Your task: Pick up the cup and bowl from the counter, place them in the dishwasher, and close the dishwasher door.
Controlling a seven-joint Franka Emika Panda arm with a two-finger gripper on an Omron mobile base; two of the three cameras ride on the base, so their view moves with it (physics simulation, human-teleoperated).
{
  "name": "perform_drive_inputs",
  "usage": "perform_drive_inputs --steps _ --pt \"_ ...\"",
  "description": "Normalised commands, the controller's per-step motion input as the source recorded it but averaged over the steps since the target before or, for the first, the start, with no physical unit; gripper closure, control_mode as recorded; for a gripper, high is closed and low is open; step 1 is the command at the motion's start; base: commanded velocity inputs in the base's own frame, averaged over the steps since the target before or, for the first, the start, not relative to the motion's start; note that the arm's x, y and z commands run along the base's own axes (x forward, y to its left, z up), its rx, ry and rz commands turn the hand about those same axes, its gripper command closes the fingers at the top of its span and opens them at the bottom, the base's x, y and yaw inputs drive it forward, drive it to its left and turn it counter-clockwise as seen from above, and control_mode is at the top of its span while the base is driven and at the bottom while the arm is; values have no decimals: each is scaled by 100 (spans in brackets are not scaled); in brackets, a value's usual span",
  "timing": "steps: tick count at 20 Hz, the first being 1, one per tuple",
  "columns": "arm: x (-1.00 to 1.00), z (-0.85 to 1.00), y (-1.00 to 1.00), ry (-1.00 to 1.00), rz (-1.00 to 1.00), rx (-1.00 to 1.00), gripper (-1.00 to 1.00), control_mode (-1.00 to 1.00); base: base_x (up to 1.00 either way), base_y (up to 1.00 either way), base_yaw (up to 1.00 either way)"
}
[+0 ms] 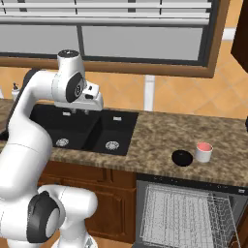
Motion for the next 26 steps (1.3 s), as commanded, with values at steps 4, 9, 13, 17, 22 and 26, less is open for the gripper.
perform_drive_inputs --steps 4,9,13,17,22,26 --pt "0 0 0 0 0 0 -100 100 0 0 0" --pt "0 0 0 0 0 0 -100 100 0 5 -34" --pt "0 0 0 0 0 0 -100 100 0 25 -55" --pt "0 0 0 0 0 0 -100 100 7 37 -58" --pt "0 0 0 0 0 0 -100 100 11 50 -57" --pt "0 0 0 0 0 0 -100 100 6 57 -51"
